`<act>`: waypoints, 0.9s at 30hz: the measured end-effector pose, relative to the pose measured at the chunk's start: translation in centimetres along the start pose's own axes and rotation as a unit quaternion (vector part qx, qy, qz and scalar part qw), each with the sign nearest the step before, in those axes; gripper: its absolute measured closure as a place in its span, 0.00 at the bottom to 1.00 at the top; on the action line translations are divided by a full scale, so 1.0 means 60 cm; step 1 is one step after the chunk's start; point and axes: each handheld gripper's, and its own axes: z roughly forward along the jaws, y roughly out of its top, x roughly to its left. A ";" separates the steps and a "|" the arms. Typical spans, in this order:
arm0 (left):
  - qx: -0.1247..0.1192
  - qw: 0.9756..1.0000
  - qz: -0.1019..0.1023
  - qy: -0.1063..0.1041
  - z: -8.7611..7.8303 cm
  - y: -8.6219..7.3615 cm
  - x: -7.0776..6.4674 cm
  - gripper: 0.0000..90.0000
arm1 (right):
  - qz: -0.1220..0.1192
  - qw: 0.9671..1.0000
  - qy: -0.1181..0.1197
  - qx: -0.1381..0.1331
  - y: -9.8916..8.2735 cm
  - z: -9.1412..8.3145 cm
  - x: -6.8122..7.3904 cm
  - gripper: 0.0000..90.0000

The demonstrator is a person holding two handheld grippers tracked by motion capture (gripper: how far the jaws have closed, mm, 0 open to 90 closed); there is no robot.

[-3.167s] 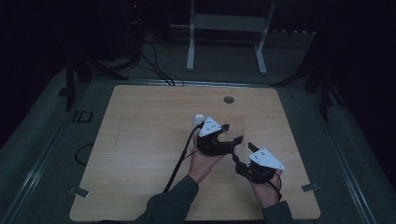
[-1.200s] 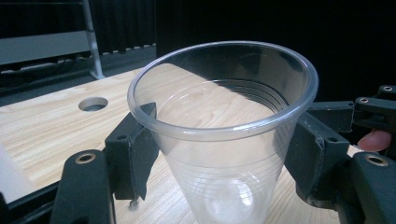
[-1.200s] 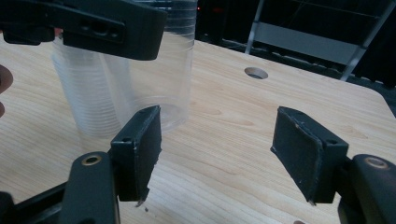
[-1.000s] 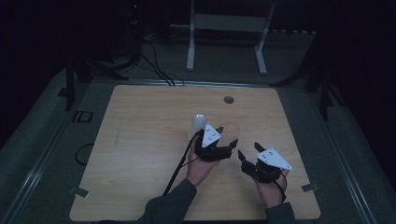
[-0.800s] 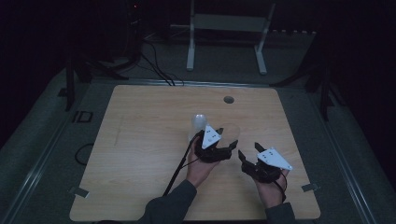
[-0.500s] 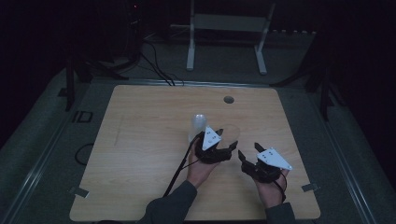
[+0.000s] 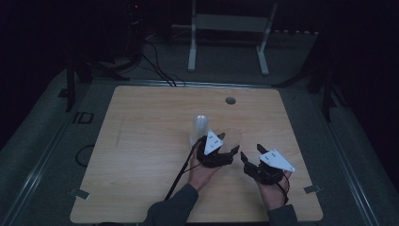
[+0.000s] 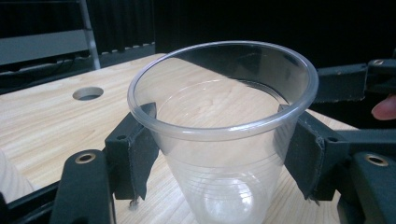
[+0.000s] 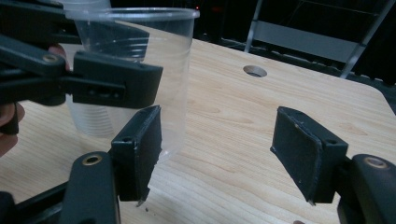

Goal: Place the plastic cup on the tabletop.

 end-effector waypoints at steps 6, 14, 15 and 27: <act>-0.002 1.000 -0.001 -0.005 0.002 -0.009 -0.001 0.35 | 0.000 1.000 -0.001 0.000 0.000 0.000 0.000 0.37; -0.002 1.000 0.001 -0.009 0.005 -0.018 -0.001 0.35 | 0.000 1.000 -0.001 -0.001 0.000 -0.001 -0.001 0.37; -0.002 1.000 0.000 -0.009 0.006 -0.019 -0.001 0.35 | 0.000 1.000 -0.001 0.000 0.000 -0.001 -0.001 0.37; 0.004 1.000 0.001 -0.002 0.009 -0.028 0.002 0.35 | 0.000 1.000 -0.002 -0.001 -0.001 -0.001 -0.002 0.37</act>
